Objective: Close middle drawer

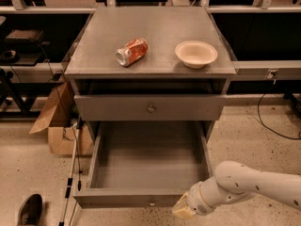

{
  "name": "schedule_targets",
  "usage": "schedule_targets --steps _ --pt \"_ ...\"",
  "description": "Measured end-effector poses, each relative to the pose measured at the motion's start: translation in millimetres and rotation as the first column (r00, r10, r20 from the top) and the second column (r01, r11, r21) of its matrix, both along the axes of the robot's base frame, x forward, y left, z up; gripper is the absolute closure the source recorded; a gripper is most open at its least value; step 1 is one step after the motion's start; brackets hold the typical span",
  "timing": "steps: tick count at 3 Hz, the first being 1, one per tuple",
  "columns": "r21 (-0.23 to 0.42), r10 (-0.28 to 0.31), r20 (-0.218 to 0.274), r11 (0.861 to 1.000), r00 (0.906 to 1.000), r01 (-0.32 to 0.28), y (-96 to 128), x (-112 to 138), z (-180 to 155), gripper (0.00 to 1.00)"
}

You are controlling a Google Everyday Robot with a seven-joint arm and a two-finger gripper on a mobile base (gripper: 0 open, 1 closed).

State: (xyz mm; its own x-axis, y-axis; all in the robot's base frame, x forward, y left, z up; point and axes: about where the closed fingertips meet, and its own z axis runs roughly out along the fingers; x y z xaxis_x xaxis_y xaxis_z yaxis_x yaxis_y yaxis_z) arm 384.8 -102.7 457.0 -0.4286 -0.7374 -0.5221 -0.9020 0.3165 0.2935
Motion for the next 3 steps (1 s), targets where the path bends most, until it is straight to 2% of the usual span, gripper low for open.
schedule_targets --steps 1,2,3 --pt "0.001 -0.004 -0.028 1.000 0.9996 0.004 3 0 -20 0.95" --pt "-0.031 -0.014 -0.039 0.999 0.9991 0.013 5 16 -40 1.00" --pt "-0.053 -0.034 -0.038 0.998 0.9987 0.032 3 29 -45 1.00"
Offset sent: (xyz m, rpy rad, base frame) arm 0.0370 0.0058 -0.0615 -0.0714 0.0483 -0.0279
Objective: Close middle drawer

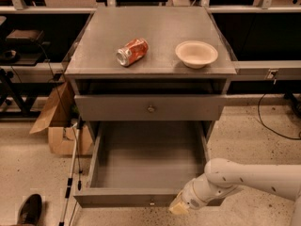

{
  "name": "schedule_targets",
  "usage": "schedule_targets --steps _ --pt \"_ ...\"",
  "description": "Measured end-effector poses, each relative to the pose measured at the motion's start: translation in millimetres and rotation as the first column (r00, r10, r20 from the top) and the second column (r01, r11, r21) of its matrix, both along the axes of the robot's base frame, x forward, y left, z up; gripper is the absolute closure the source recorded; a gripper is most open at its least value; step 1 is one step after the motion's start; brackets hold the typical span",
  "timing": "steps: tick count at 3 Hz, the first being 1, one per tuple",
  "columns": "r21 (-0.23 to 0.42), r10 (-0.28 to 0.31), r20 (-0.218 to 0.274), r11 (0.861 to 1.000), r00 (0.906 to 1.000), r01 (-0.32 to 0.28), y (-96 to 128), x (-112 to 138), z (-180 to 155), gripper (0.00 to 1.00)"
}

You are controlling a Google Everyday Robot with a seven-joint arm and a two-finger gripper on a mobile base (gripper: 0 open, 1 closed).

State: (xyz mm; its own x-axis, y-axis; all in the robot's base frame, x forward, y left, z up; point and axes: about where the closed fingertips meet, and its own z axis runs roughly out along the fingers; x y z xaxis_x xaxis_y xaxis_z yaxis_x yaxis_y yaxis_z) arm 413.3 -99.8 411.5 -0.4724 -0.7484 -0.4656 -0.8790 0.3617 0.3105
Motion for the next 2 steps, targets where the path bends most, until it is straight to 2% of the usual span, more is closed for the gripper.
schedule_targets --steps 1,2 --pt "-0.008 -0.007 0.003 1.000 1.0000 0.007 -2.3 5.0 -0.4 0.97" --pt "-0.011 -0.009 0.003 1.000 1.0000 0.009 -3.1 3.0 1.4 0.74"
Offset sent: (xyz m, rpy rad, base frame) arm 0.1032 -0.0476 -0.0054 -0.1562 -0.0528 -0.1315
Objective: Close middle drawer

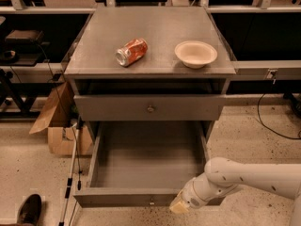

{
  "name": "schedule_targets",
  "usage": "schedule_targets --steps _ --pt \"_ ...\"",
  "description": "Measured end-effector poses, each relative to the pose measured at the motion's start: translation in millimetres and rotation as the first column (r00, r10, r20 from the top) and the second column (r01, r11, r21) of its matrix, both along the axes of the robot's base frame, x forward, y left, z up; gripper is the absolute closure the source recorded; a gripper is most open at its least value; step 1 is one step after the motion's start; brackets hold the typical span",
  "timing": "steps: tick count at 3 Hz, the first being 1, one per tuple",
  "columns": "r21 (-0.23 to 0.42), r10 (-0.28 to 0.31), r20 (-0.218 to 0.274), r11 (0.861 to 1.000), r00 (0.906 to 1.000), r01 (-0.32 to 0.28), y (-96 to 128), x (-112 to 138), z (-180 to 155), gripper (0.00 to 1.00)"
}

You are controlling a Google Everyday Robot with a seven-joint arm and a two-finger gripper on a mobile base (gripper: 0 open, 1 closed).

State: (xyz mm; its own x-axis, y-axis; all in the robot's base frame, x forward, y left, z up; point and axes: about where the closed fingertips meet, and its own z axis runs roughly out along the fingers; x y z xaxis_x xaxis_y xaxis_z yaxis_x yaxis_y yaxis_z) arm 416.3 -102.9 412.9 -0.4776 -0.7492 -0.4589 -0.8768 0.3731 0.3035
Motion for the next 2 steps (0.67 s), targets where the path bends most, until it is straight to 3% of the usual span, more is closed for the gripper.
schedule_targets --steps 2 --pt "-0.012 -0.011 0.005 1.000 0.9999 0.011 0.0 9.1 2.1 0.20"
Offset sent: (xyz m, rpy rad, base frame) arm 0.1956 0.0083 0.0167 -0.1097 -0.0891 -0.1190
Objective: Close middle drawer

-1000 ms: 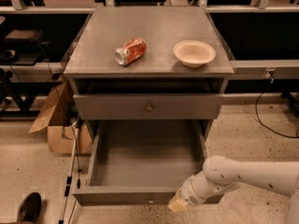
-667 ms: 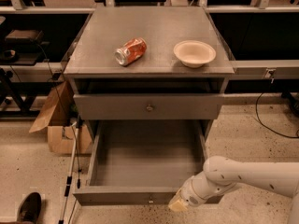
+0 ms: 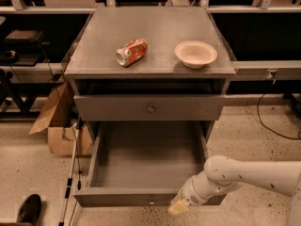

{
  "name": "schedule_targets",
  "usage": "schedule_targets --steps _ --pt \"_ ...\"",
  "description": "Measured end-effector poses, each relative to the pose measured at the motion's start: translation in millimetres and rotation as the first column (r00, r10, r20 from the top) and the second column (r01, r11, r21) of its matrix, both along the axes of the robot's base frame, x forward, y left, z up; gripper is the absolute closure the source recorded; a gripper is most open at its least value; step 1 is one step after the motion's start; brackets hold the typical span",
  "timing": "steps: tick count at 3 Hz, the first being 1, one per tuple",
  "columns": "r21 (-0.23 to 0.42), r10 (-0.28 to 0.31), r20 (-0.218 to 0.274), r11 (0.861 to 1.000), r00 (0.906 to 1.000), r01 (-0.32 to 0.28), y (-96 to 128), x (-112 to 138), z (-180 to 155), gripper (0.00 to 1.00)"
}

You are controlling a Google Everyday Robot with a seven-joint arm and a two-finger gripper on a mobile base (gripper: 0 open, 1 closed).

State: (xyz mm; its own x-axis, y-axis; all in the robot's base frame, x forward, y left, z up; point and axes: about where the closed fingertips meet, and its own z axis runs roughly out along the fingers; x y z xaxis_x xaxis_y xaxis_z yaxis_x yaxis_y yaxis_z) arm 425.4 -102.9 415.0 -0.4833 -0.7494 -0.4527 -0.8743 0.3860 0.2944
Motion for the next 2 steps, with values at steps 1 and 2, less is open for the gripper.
schedule_targets --steps 1,2 --pt "0.000 -0.001 -0.002 1.000 1.0000 0.001 0.1 -8.8 1.6 0.00" --pt "0.000 -0.001 -0.002 1.000 1.0000 0.001 0.2 -17.6 1.7 0.00"
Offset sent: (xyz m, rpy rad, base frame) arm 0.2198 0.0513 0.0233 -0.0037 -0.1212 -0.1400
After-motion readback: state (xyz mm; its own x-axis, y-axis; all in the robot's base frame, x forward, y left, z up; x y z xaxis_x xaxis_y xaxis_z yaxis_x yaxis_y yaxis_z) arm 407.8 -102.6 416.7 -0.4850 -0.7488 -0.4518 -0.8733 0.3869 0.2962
